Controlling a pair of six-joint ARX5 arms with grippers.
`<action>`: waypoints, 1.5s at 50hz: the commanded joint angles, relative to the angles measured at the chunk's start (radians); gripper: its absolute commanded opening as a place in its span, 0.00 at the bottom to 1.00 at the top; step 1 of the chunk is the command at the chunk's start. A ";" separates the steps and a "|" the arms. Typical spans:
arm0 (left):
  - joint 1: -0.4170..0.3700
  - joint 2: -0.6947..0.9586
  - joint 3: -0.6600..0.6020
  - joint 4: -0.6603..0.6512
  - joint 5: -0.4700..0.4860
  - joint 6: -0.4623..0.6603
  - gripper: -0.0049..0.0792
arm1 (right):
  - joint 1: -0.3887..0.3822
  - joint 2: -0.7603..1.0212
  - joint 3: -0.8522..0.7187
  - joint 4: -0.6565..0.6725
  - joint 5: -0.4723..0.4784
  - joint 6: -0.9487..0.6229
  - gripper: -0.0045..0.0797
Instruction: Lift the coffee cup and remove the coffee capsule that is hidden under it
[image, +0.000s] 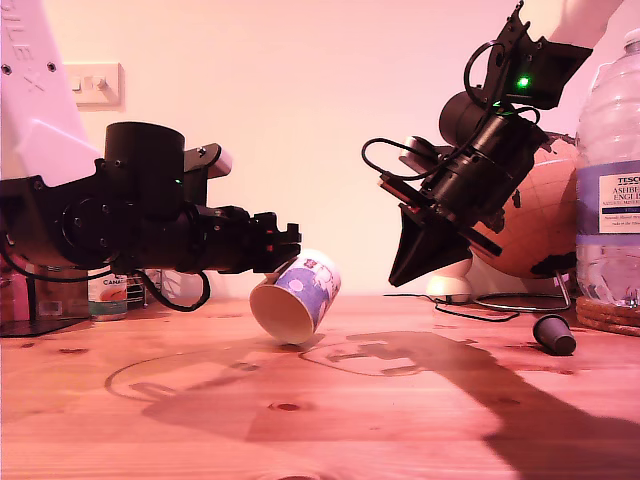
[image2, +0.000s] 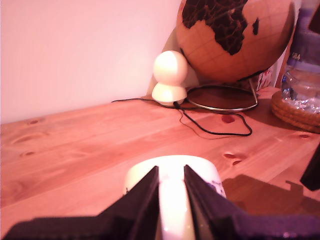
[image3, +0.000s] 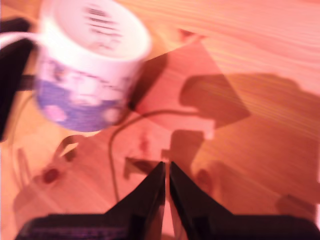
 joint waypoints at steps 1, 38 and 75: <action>0.001 0.018 0.019 0.016 0.005 -0.002 0.03 | 0.020 0.012 0.011 0.007 -0.005 -0.003 0.04; 0.019 0.018 0.019 0.021 0.024 -0.033 0.03 | 0.154 0.052 0.009 0.049 -0.110 -0.026 0.04; 0.032 0.018 0.019 0.035 0.045 -0.162 0.03 | 0.152 0.145 0.001 0.266 -0.138 -0.055 0.04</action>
